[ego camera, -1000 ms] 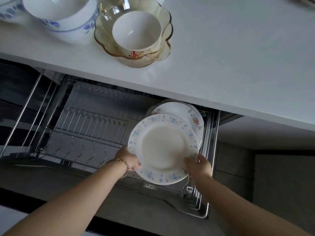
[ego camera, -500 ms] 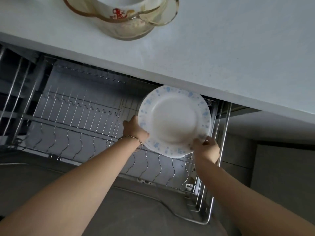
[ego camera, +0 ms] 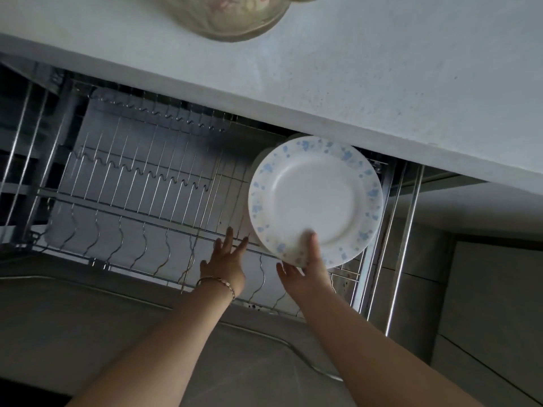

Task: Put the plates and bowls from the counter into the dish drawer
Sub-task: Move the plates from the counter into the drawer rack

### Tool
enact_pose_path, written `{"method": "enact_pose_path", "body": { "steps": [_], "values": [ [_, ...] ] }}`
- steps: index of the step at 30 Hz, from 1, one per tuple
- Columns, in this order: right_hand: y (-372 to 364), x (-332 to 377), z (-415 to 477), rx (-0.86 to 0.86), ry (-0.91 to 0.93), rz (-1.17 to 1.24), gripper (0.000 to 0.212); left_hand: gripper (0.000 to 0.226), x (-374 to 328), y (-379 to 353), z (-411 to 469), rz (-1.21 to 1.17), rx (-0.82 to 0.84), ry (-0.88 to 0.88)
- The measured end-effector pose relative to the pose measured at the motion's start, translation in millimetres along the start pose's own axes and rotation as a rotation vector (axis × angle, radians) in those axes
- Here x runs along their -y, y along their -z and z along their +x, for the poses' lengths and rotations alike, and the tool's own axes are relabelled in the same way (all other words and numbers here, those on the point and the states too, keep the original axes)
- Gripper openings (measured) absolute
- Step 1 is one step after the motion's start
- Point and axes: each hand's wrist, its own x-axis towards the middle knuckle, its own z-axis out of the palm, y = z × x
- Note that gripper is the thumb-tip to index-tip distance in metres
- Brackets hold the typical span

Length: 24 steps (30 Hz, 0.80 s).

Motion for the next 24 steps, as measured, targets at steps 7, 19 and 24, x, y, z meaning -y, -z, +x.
{"method": "enact_pose_path", "body": {
  "steps": [7, 19, 24],
  "values": [
    [-9, 17, -1, -0.068, 0.069, -0.036, 0.050, 0.094, 1, 4, 6, 0.102, 0.089, 0.021],
    [-6, 28, 6, 0.011, 0.136, -0.020, 0.022, 0.095, 1, 5, 2, 0.076, 0.111, 0.032],
    [4, 31, 14, -0.026, 0.175, -0.162, 0.059, 0.047, -24, 37, -2, -0.255, -0.133, 0.086]
  ]
}}
